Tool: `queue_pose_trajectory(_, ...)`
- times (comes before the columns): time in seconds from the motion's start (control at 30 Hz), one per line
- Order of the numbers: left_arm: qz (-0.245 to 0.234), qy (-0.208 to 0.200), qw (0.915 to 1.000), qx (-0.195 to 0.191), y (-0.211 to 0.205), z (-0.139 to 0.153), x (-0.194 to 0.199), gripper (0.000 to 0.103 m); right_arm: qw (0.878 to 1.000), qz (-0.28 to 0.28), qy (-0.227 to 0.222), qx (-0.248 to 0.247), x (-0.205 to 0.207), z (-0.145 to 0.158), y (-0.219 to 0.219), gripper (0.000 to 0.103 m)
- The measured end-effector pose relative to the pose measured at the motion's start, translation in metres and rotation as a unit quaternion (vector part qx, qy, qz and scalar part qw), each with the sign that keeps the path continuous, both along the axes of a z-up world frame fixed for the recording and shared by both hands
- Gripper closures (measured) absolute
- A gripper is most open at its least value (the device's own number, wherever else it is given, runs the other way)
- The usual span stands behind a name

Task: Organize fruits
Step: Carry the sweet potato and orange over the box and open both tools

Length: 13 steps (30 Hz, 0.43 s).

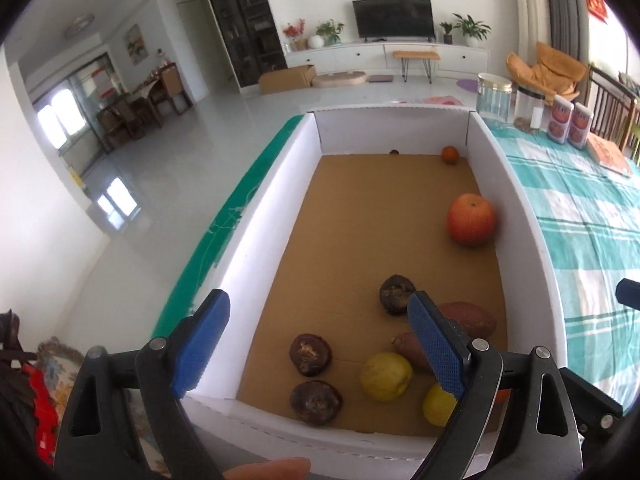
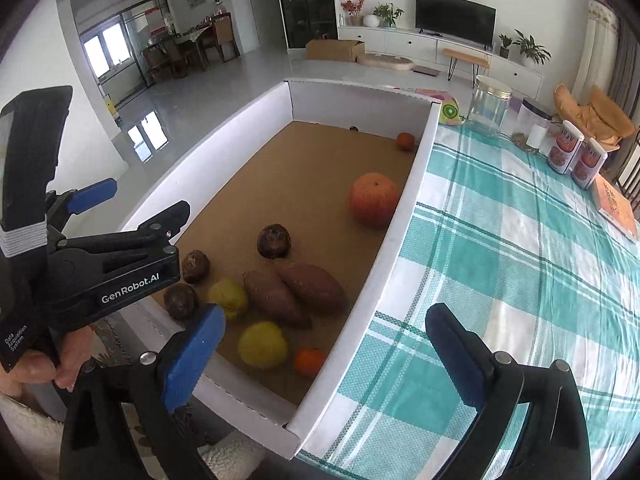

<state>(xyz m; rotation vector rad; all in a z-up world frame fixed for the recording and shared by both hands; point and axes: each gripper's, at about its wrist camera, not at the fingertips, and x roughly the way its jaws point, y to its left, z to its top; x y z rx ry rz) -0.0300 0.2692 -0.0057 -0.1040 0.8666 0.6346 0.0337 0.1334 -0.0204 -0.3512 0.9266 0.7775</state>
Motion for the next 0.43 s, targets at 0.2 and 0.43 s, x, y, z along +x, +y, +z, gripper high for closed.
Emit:
queue_pose_trajectory(0.2,0.009,-0.020,0.9996,-0.017,0.010,0.004,-0.009,0.011,1.000,0.004,-0.002,-0.004,-0.006,-0.001,0.008,0.003)
queue_pose_trajectory(0.43,0.010,-0.020,0.9995,-0.021,0.010,0.000,-0.014,0.010,1.000,0.007,0.005,0.012,-0.009,-0.001,0.013,0.003)
